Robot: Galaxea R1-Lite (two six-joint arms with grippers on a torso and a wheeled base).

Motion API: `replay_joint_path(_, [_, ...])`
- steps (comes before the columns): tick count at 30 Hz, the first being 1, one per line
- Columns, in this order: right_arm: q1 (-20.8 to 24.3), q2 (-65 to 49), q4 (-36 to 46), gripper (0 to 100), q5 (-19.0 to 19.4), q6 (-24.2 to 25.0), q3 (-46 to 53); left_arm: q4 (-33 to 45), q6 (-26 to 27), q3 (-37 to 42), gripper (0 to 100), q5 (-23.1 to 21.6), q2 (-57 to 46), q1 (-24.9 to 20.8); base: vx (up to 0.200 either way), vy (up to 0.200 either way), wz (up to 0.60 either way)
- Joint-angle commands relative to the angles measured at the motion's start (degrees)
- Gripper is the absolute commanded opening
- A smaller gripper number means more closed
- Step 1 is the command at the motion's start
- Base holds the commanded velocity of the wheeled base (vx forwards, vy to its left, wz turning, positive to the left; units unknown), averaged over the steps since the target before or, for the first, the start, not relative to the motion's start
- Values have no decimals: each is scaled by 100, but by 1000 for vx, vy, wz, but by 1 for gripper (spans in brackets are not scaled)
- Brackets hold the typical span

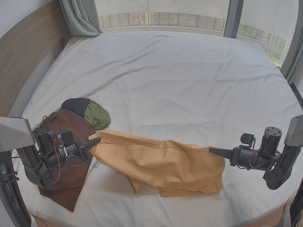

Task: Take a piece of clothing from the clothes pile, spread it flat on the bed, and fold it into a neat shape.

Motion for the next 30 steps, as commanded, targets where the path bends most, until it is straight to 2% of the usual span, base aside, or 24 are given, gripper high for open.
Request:
replay_joint_path(1, [7, -186, -6, 0, -6, 48, -62, -8, -217, -10, 0, -1, -284, -123, 0, 0, 0])
replay_joint_path(9, [51, -695, 3, 0, -15, 162, -114, -8, -1034, -28, 0, 43, -944, -334, 0, 0, 0])
replay_joint_path(15, [60, -1073, 3, 0, -24, 373, -132, -8, -1412, -116, 0, 61, -1251, -378, 0, 0, 0])
replay_joint_path(30, [104, -1276, 3, 0, -33, 390, -211, -8, -1834, -309, 0, 52, -1664, -352, 0, 0, 0])
